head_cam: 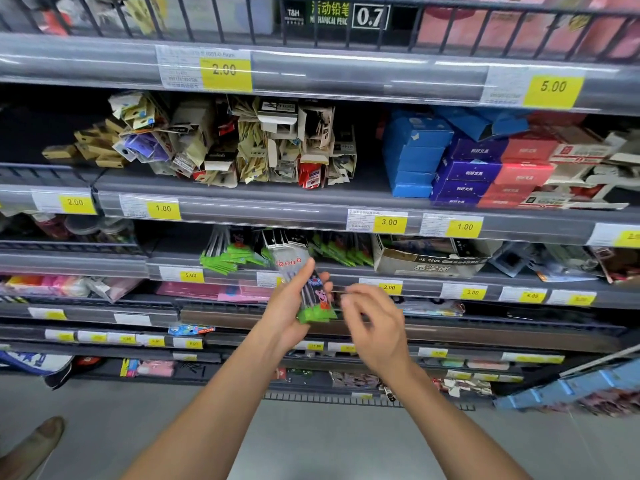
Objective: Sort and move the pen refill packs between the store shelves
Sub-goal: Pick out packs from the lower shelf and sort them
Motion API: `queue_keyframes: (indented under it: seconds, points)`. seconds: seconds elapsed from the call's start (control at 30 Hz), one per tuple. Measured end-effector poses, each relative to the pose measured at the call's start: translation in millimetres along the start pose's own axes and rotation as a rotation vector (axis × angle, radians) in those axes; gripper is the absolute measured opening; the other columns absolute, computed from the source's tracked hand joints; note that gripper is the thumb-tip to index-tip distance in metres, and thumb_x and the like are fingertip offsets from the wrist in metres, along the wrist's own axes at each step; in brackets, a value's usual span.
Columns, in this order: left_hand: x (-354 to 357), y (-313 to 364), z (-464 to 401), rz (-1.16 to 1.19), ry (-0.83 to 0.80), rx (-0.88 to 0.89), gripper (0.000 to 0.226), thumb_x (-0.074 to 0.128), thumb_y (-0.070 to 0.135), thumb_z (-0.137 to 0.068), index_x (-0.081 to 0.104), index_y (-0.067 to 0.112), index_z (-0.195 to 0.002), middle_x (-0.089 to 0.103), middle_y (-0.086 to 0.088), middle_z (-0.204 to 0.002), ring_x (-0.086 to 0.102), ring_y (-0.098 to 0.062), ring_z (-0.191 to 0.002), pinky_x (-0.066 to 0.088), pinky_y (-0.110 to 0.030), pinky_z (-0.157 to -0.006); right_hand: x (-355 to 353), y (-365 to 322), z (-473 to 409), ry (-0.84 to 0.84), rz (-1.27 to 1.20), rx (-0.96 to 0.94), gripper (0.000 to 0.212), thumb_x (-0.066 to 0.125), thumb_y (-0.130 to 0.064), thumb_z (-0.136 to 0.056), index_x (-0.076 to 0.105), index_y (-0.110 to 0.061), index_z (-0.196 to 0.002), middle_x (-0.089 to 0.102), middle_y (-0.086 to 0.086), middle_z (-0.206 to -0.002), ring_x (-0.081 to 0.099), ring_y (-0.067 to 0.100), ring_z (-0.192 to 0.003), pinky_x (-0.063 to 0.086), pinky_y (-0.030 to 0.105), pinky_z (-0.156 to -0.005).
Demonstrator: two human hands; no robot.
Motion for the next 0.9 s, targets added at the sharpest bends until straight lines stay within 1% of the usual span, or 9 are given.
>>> queue_keyframes:
  seconds: [0.1, 0.17, 0.23, 0.3, 0.47, 0.57, 0.7, 0.8, 0.9]
  points:
    - [-9.0, 4.6, 0.0, -0.017, 0.019, 0.029, 0.050, 0.077, 0.032, -0.082, 0.063, 0.010, -0.125, 0.076, -0.011, -0.097, 0.074, -0.021, -0.079, 0.062, -0.035, -0.079, 3.4, 42.7, -20.5, -0.065, 0.189, 0.350, 0.027, 0.054, -0.024, -0.103, 0.072, -0.009, -0.118, 0.063, 0.000, -0.122, 0.065, 0.013, -0.081, 0.056, 0.041, -0.079]
    - [-11.2, 5.4, -0.3, -0.020, 0.018, 0.019, 0.049, 0.076, 0.033, -0.081, 0.065, 0.010, -0.123, 0.077, -0.012, -0.102, 0.074, -0.023, -0.084, 0.061, -0.037, -0.083, 18.1, 63.6, -33.8, -0.233, 0.352, 0.464, 0.039, 0.051, -0.030, -0.105, 0.060, -0.011, -0.138, 0.055, 0.002, -0.140, 0.066, 0.021, -0.102, 0.055, 0.042, -0.088]
    - [-11.4, 5.9, -0.7, -0.035, 0.017, 0.013, 0.048, 0.075, 0.035, -0.081, 0.066, 0.011, -0.121, 0.077, -0.012, -0.103, 0.075, -0.023, -0.085, 0.061, -0.036, -0.080, 34.8, 73.2, -47.1, -0.368, 0.450, 0.487, 0.043, 0.049, -0.034, -0.104, 0.053, -0.010, -0.140, 0.056, 0.010, -0.136, 0.063, 0.031, -0.111, 0.053, 0.040, -0.082]
    - [-11.9, 6.4, -0.7, -0.041, 0.019, 0.015, 0.048, 0.074, 0.035, -0.085, 0.065, 0.009, -0.124, 0.078, -0.013, -0.105, 0.075, -0.023, -0.086, 0.062, -0.036, -0.080, 48.1, 78.2, -56.7, -0.427, 0.520, 0.521, 0.037, 0.050, -0.033, -0.103, 0.056, -0.008, -0.129, 0.061, 0.016, -0.122, 0.065, 0.038, -0.104, 0.049, 0.039, -0.072]
    - [-16.5, 9.7, 2.6, -0.058, 0.032, 0.019, 0.050, 0.071, 0.036, -0.089, 0.063, 0.007, -0.129, 0.078, -0.013, -0.105, 0.075, -0.022, -0.086, 0.061, -0.036, -0.080, 50.5, 86.8, -67.9, -0.341, 0.619, 0.662, 0.021, 0.057, -0.024, -0.099, 0.069, -0.007, -0.095, 0.073, 0.017, -0.099, 0.069, 0.040, -0.091, 0.042, 0.034, -0.063]
    - [-21.2, 11.4, 4.3, -0.069, 0.039, 0.024, 0.045, 0.068, 0.035, -0.096, 0.063, 0.009, -0.132, 0.078, -0.014, -0.108, 0.076, -0.022, -0.086, 0.061, -0.037, -0.083, 43.2, 82.7, -67.1, -0.280, 0.684, 0.592, 0.020, 0.056, -0.021, -0.101, 0.073, -0.009, -0.098, 0.074, 0.014, -0.094, 0.070, 0.038, -0.087, 0.045, 0.035, -0.062]
    - [-25.7, 12.2, 5.7, -0.091, 0.060, 0.025, 0.044, 0.067, 0.035, -0.098, 0.064, 0.007, -0.133, 0.078, -0.015, -0.113, 0.078, -0.023, -0.090, 0.060, -0.038, -0.084, 32.4, 68.4, -60.0, -0.148, 0.596, 0.482, 0.021, 0.053, -0.010, -0.100, 0.071, -0.006, -0.090, 0.071, 0.012, -0.085, 0.069, 0.036, -0.076, 0.044, 0.034, -0.057]
    - [-22.9, 13.5, 6.1, -0.098, 0.073, 0.035, 0.053, 0.071, 0.038, -0.090, 0.063, 0.006, -0.132, 0.078, -0.016, -0.114, 0.077, -0.028, -0.100, 0.061, -0.040, -0.086, 17.7, 43.5, -55.9, 0.036, 0.485, 0.400, 0.020, 0.058, -0.010, -0.100, 0.076, -0.005, -0.106, 0.076, 0.009, -0.095, 0.072, 0.030, -0.077, 0.055, 0.036, -0.062]
    - [-13.3, 14.5, 5.1, -0.085, 0.069, 0.063, 0.065, 0.073, 0.040, -0.085, 0.060, 0.001, -0.135, 0.076, -0.021, -0.118, 0.076, -0.036, -0.107, 0.063, -0.046, -0.088, 10.5, 1.3, -38.3, 0.180, 0.315, 0.260, 0.019, 0.066, -0.010, -0.098, 0.077, -0.007, -0.113, 0.078, 0.003, -0.100, 0.071, 0.014, -0.073, 0.057, 0.027, -0.063]
Point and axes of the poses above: each hand's wrist, its own z-axis away from the middle knuckle, its own x-axis out of the palm, y = z × x, the point moved 7 cm from there along -z, towards the middle knuckle
